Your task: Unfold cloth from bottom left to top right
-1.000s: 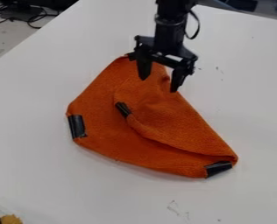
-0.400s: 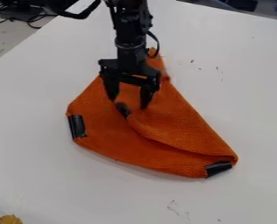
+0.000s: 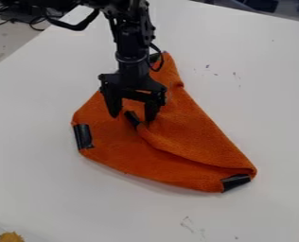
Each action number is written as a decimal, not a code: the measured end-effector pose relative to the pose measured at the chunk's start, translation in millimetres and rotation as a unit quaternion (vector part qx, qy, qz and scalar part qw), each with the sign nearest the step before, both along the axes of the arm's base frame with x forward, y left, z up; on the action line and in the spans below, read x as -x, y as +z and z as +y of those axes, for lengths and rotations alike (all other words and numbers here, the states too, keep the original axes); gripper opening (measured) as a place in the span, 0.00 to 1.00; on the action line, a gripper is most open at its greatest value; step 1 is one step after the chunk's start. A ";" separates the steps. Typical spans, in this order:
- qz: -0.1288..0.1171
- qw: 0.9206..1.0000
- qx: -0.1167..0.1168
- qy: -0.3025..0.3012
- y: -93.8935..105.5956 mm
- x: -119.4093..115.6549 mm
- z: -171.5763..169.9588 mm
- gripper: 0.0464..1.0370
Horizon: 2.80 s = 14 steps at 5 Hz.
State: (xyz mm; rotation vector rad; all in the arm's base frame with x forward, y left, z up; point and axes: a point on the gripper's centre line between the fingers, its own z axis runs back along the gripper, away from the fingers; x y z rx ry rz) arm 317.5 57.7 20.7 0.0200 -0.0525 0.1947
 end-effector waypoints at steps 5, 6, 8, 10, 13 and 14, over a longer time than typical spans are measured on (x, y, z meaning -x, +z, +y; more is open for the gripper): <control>0.002 1.000 0.002 -0.003 7.2 -4.9 0.4 0.20; 0.008 1.000 -0.004 0.001 8.4 -4.4 -0.9 0.47; 0.000 1.000 0.008 0.013 4.5 -3.3 -1.1 0.97; -0.006 1.000 0.019 0.004 -1.3 -5.9 -1.1 0.90; -0.001 1.000 0.028 0.002 -9.4 -5.6 -0.8 0.27; -0.002 1.000 0.027 -0.001 -9.9 -7.1 -0.5 0.11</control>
